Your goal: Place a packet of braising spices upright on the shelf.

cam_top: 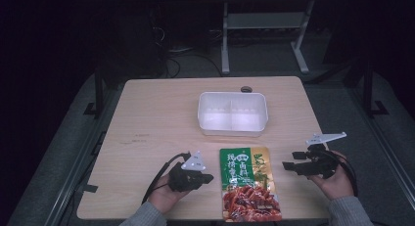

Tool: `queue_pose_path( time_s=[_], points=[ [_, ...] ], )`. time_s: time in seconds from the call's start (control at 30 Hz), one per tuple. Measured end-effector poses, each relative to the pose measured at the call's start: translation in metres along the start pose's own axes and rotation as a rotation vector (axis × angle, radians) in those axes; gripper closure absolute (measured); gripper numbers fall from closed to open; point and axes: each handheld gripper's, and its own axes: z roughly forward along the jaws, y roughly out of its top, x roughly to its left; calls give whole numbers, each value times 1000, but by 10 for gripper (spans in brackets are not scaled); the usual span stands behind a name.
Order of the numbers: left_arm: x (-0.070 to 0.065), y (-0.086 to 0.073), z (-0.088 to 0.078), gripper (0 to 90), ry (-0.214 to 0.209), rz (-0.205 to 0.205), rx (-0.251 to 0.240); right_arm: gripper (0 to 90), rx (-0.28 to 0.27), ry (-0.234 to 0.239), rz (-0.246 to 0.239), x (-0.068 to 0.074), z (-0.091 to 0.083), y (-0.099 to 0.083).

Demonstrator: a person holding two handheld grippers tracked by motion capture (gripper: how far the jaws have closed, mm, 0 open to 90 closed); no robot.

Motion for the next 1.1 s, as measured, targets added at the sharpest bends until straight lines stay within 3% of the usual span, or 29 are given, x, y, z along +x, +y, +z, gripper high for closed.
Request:
queue_pose_path(
  time_s=[0.17,0.3,0.43,0.7,1.1],
  points=[
    [-9,10,17,899,-24,23,23,348,8,18,-3,-3,7,14],
    [-18,20,31,899,-46,68,65,351,30,34,-15,-4,16,29],
    [-24,26,39,899,-62,79,73,350,34,49,-20,-5,22,36],
    [-40,34,59,899,-107,118,132,348,96,81,-11,-12,46,50],
    [-38,33,68,899,-132,107,154,381,152,137,0,-14,75,55]
  ],
)
